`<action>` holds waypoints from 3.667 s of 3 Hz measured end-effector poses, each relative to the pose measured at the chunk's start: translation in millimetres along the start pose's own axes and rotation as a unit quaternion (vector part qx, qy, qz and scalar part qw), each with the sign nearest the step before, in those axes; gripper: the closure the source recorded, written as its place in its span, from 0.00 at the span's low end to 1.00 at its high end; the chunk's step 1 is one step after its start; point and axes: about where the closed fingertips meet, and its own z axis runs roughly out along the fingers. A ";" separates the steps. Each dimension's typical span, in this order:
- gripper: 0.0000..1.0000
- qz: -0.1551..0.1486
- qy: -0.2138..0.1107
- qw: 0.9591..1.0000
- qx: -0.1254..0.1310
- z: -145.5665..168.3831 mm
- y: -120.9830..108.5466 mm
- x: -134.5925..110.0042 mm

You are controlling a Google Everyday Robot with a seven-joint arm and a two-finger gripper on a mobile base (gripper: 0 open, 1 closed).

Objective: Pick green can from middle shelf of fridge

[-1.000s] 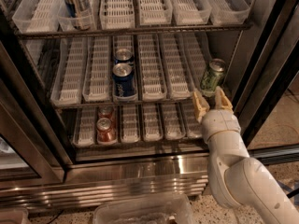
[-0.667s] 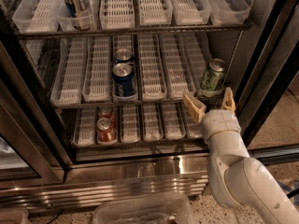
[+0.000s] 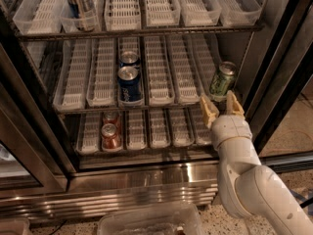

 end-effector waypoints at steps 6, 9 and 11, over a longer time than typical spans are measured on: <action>0.24 -0.015 -0.035 0.998 0.043 73.9 -35.9 -2.2; 0.89 -0.015 -0.035 0.998 0.043 74.0 -35.9 -2.3; 1.00 -0.016 -0.068 0.997 0.027 76.8 -38.8 -34.5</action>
Offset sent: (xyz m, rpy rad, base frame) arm 0.0193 -0.0160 -0.0028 -0.0036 -0.0196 -0.0601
